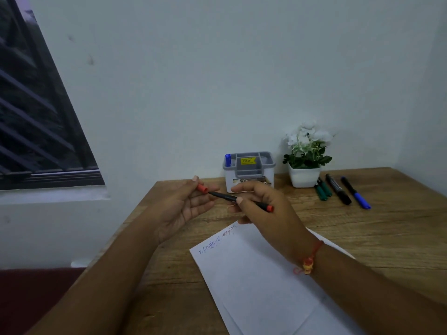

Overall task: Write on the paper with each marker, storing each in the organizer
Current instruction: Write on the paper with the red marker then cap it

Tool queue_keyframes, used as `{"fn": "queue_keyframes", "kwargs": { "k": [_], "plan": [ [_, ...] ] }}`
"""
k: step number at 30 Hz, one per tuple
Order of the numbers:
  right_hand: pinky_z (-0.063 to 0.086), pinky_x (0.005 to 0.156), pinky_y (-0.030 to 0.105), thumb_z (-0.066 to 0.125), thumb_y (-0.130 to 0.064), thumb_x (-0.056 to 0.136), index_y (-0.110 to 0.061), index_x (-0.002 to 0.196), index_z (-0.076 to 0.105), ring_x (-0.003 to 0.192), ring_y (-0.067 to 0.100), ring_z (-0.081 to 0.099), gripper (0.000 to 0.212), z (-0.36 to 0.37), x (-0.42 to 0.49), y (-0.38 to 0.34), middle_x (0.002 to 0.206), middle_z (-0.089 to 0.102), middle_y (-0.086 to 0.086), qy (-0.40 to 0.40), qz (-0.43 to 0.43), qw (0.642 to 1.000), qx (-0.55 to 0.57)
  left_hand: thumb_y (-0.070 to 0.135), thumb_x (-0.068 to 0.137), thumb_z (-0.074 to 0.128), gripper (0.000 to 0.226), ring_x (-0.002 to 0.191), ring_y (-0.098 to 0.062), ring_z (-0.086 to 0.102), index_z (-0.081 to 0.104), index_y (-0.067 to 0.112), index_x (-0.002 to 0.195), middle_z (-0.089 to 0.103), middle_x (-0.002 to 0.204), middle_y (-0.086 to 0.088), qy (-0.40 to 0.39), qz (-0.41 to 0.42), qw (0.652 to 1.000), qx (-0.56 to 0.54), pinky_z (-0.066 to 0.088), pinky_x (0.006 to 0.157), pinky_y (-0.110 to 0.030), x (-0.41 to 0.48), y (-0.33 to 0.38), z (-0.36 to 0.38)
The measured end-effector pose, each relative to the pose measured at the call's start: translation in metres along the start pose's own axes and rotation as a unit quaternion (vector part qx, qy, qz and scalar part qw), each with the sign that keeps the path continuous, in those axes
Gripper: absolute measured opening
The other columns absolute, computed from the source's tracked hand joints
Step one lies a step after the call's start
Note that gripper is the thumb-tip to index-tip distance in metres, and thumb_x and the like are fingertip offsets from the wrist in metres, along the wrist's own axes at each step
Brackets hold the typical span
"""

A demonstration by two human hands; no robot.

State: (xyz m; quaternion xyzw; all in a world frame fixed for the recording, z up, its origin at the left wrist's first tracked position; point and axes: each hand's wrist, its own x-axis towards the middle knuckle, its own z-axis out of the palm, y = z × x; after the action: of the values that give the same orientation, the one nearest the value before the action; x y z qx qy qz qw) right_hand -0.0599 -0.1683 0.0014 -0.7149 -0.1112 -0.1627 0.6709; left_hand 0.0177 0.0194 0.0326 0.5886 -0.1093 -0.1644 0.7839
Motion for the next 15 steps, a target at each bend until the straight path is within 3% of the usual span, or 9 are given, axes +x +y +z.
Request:
{"fn": "queue_keyframes", "kwargs": {
  "k": [3, 7, 10, 15],
  "plan": [
    [0.059, 0.07, 0.024, 0.06, -0.002, 0.097, -0.011, 0.107, 0.07, 0.088, 0.014, 0.076, 0.016, -0.001, 0.0002, 0.0009, 0.089, 0.079, -0.001, 0.01, -0.009, 1.0, -0.002, 0.025, 0.101, 0.046, 0.025, 0.096, -0.025, 0.07, 0.057, 0.003, 0.096, 0.07, 0.114, -0.021, -0.006, -0.004, 1.0, -0.005, 0.057, 0.086, -0.036, -0.0022, 0.0008, 0.0038],
    [0.063, 0.076, 0.033, 0.064, -0.002, 0.094, -0.01, 0.105, 0.07, 0.088, 0.02, 0.075, 0.015, -0.0017, -0.0002, 0.0018, 0.089, 0.078, 0.003, 0.011, -0.018, 1.0, -0.014, 0.028, 0.1, 0.047, 0.03, 0.095, -0.023, 0.071, 0.06, 0.001, 0.095, 0.071, 0.113, -0.02, -0.003, -0.002, 1.0, -0.008, 0.057, 0.085, -0.034, -0.0045, 0.0007, 0.0066],
    [0.062, 0.079, 0.036, 0.067, -0.002, 0.091, -0.014, 0.102, 0.07, 0.088, 0.022, 0.075, 0.016, -0.0016, -0.0011, 0.0015, 0.089, 0.079, 0.001, 0.006, -0.02, 1.0, -0.023, 0.031, 0.099, 0.049, 0.034, 0.093, -0.021, 0.072, 0.058, -0.001, 0.108, 0.07, 0.115, -0.02, -0.001, 0.003, 1.0, -0.013, 0.059, 0.083, -0.032, -0.0043, 0.0009, 0.0072],
    [0.059, 0.072, 0.026, 0.069, -0.001, 0.09, -0.015, 0.103, 0.069, 0.076, 0.014, 0.072, 0.018, -0.0004, -0.0006, 0.0016, 0.088, 0.079, -0.002, 0.001, -0.028, 0.999, -0.036, 0.032, 0.098, 0.051, 0.041, 0.094, -0.022, 0.072, 0.054, -0.003, 0.12, 0.069, 0.117, -0.022, -0.009, 0.003, 1.0, -0.021, 0.058, 0.083, -0.032, -0.0051, -0.0004, 0.0103]
  ]
}}
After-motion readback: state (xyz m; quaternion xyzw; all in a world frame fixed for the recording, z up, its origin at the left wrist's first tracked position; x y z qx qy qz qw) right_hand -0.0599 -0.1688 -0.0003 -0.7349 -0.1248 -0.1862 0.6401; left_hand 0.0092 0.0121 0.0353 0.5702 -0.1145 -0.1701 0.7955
